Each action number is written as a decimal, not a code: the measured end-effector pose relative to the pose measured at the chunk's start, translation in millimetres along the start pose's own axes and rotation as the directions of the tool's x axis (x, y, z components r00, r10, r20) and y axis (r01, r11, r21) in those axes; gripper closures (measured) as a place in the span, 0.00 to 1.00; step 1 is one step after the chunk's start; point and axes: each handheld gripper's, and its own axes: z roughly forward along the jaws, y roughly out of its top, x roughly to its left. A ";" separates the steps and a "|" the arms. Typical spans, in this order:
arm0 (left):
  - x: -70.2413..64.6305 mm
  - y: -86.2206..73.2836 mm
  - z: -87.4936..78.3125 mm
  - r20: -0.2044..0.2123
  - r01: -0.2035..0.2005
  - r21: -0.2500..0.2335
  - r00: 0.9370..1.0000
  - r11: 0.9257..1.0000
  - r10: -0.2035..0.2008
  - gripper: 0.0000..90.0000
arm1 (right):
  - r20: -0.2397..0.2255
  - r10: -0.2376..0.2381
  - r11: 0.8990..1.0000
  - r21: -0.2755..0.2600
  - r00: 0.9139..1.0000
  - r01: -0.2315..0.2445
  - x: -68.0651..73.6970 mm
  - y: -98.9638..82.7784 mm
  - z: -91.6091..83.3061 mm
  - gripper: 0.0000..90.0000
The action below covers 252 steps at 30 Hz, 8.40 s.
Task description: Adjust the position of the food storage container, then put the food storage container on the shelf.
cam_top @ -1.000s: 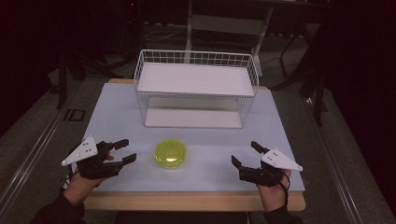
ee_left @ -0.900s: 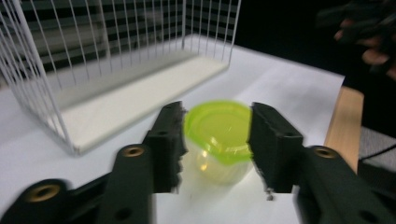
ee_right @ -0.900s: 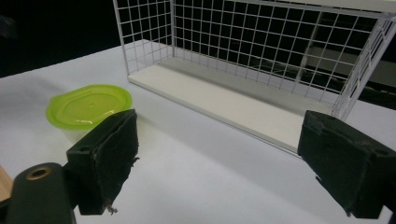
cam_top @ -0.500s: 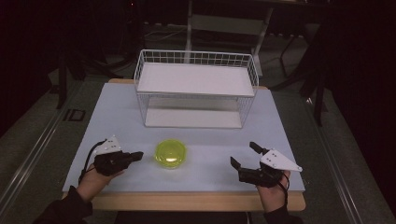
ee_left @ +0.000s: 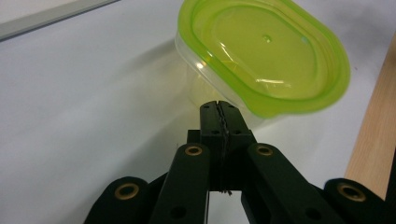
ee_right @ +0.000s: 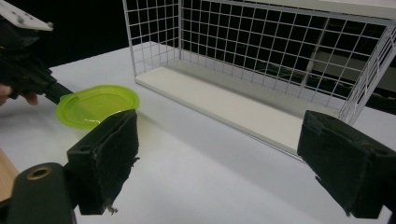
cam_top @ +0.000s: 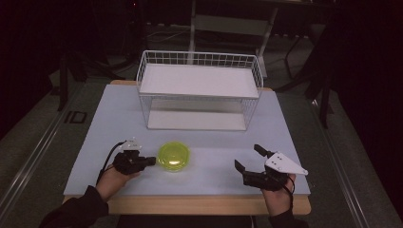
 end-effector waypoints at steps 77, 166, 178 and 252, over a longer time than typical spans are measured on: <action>-24.3 31.2 -34.1 0.096 -0.057 -0.204 0.992 0.977 0.078 0.55 | -0.042 -0.014 0.999 0.043 0.999 0.016 2.9 0.3 5.5 0.12; -49.2 30.0 33.6 0.112 0.166 -0.071 0.981 0.983 -0.158 0.82 | -0.286 0.258 0.901 0.415 0.923 -0.124 22.9 -15.2 108.3 0.79; -54.6 27.2 24.2 0.085 0.146 -0.079 0.987 0.986 -0.140 0.90 | -0.244 0.249 0.901 0.412 0.937 -0.132 33.2 -13.4 105.0 0.90; -28.2 229.2 -69.1 0.070 0.112 -0.327 0.993 0.939 -0.094 0.92 | -0.141 0.326 0.928 0.237 0.935 -0.288 -31.3 200.1 121.7 0.89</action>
